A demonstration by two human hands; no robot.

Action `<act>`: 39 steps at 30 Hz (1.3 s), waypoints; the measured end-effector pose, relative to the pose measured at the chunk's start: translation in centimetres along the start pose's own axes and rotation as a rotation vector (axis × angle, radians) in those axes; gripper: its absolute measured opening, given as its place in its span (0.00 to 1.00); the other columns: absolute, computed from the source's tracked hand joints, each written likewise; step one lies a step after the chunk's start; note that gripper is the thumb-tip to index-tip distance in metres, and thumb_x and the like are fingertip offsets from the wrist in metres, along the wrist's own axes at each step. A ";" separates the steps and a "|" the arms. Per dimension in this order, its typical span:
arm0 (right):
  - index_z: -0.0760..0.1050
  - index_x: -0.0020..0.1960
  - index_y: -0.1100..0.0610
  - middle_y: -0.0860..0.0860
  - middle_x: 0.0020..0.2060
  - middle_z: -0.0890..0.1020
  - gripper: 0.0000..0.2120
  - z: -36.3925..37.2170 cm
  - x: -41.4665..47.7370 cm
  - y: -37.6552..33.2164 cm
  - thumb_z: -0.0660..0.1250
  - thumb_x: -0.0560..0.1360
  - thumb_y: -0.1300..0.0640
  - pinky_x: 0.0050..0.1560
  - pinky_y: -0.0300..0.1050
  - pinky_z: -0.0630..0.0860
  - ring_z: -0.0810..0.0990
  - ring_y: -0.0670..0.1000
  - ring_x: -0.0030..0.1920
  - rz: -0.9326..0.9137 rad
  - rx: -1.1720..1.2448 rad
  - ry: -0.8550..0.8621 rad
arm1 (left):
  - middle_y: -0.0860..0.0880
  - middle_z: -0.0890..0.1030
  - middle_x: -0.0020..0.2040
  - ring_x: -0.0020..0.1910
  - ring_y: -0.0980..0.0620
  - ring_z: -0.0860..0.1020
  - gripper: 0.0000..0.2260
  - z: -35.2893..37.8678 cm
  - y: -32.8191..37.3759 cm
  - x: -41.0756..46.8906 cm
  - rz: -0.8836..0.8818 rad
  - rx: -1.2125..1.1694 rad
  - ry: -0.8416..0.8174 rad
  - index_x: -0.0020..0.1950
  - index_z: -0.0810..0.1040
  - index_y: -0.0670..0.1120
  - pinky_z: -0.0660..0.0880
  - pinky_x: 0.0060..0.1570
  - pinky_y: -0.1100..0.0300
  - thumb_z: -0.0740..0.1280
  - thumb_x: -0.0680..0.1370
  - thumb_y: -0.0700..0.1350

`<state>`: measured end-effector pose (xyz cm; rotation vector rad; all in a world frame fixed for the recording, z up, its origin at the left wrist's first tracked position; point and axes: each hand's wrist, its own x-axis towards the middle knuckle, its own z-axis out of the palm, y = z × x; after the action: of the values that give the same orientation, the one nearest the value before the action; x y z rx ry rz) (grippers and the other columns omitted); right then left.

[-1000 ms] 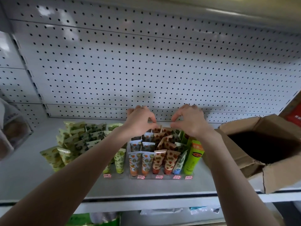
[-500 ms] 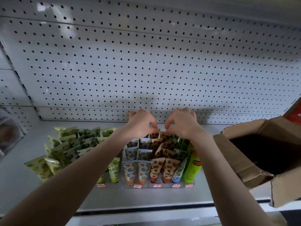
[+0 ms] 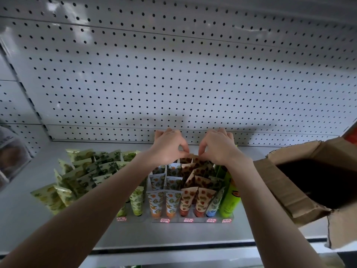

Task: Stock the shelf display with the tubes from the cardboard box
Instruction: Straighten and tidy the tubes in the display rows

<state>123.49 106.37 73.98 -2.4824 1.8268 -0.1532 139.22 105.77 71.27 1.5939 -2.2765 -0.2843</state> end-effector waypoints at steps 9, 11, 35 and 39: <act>0.82 0.45 0.48 0.49 0.56 0.74 0.03 0.2 0.1 0.0 0.69 0.73 0.53 0.63 0.49 0.59 0.64 0.55 0.63 -0.006 -0.012 0.021 | 0.54 0.75 0.55 0.59 0.52 0.66 0.10 -0.3 -0.2 -0.4 -0.005 0.003 0.016 0.48 0.82 0.55 0.56 0.58 0.53 0.67 0.73 0.57; 0.82 0.45 0.48 0.49 0.56 0.74 0.03 0.2 0.1 -0.1 0.69 0.74 0.53 0.63 0.49 0.59 0.64 0.55 0.63 -0.006 -0.007 0.027 | 0.54 0.75 0.55 0.59 0.52 0.66 0.10 -0.5 -0.2 -0.7 -0.004 -0.013 0.032 0.48 0.81 0.55 0.56 0.59 0.53 0.67 0.73 0.58; 0.82 0.45 0.43 0.48 0.58 0.70 0.05 -0.7 -3.4 -0.5 0.73 0.69 0.49 0.53 0.46 0.51 0.60 0.53 0.60 -0.046 0.030 -0.041 | 0.53 0.74 0.52 0.57 0.54 0.65 0.06 -0.6 1.5 -3.8 0.029 -0.014 0.041 0.44 0.84 0.53 0.54 0.55 0.56 0.70 0.72 0.53; 0.82 0.43 0.44 0.48 0.58 0.70 0.02 -0.4 -3.4 -0.7 0.71 0.70 0.50 0.54 0.47 0.52 0.61 0.53 0.59 -0.046 -0.016 -0.012 | 0.53 0.74 0.53 0.57 0.53 0.65 0.07 -0.5 1.5 -3.7 0.017 -0.003 0.051 0.45 0.84 0.53 0.54 0.57 0.56 0.70 0.72 0.53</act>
<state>123.08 109.82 74.29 -2.5315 1.7742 -0.1257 139.27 109.77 71.65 1.5617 -2.2487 -0.2394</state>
